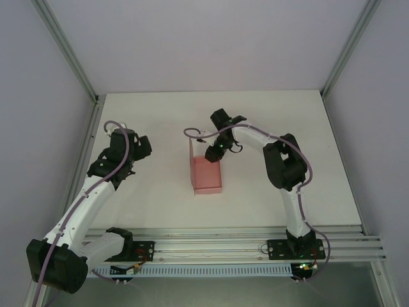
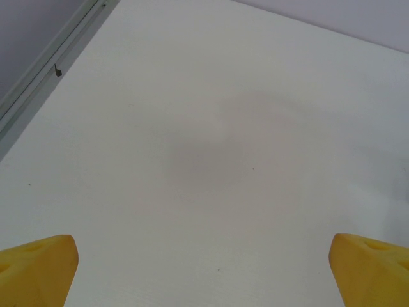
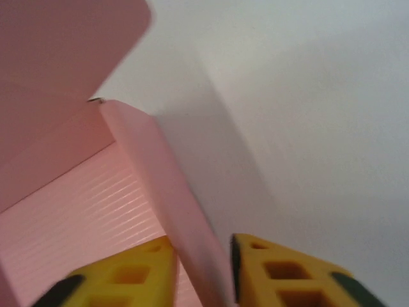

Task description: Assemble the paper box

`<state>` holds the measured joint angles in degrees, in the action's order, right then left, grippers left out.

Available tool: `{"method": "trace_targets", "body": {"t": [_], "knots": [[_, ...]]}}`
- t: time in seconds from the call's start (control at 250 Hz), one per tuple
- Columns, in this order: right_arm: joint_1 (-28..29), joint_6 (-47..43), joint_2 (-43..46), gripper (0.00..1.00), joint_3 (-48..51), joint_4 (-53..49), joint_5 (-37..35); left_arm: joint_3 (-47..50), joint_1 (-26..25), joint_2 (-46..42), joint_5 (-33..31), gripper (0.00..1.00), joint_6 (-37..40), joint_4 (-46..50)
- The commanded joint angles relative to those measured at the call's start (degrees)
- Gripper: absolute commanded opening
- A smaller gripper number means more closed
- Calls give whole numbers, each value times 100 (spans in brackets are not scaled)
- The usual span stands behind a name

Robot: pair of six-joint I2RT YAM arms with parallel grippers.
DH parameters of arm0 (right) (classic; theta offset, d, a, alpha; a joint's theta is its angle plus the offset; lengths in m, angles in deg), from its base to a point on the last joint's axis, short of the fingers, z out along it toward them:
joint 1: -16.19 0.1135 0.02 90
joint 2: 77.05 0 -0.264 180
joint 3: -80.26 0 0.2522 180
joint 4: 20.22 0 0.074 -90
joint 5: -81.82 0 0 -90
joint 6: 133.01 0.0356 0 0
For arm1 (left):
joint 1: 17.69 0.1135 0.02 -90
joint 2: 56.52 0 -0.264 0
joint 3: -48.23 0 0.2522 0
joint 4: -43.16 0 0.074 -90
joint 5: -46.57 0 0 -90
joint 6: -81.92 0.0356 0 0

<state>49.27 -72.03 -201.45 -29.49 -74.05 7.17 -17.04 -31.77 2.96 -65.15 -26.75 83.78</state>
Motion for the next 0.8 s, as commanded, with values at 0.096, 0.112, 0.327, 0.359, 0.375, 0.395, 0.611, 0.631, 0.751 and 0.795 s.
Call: {"method": "trace_targets", "body": {"t": [0.096, 0.112, 0.327, 0.359, 0.375, 0.395, 0.611, 0.631, 0.751, 0.795], "knots": [[216, 1672, 751, 8, 1039, 1550, -1776, 120, 64, -57, 97, 100, -101, -66], [235, 1901, 841, 8, 1180, 1727, -2034, 131, 72, -60, 105, 100, -106, -76], [411, 5229, 1773, 8, 2458, 2055, -3561, 168, 67, 9, 275, 100, -104, -396], [517, 5529, 1812, 8, 2531, 1928, -3862, 167, 67, 49, 325, 100, -88, -438], [577, 5782, 1820, 8, 2525, 1777, -4083, 159, 70, 67, 353, 100, -79, -458], [646, 6054, 1815, 9, 2498, 1591, -4269, 152, 67, 101, 381, 100, -70, -474], [1229, 8005, 1701, 19, 2429, 679, -4428, 74, 65, 569, 1227, 100, 161, -800], [1260, 8026, 1741, 22, 2456, 692, -4423, 87, 68, 602, 1370, 100, 250, -855], [1275, 7899, 2132, 51, 2512, 691, -4483, 297, 72, 745, 2464, 100, 1160, -1683], [1265, 7619, 2318, 54, 2530, 758, -4529, 391, 70, 820, 2981, 100, 1587, -2038]]}}
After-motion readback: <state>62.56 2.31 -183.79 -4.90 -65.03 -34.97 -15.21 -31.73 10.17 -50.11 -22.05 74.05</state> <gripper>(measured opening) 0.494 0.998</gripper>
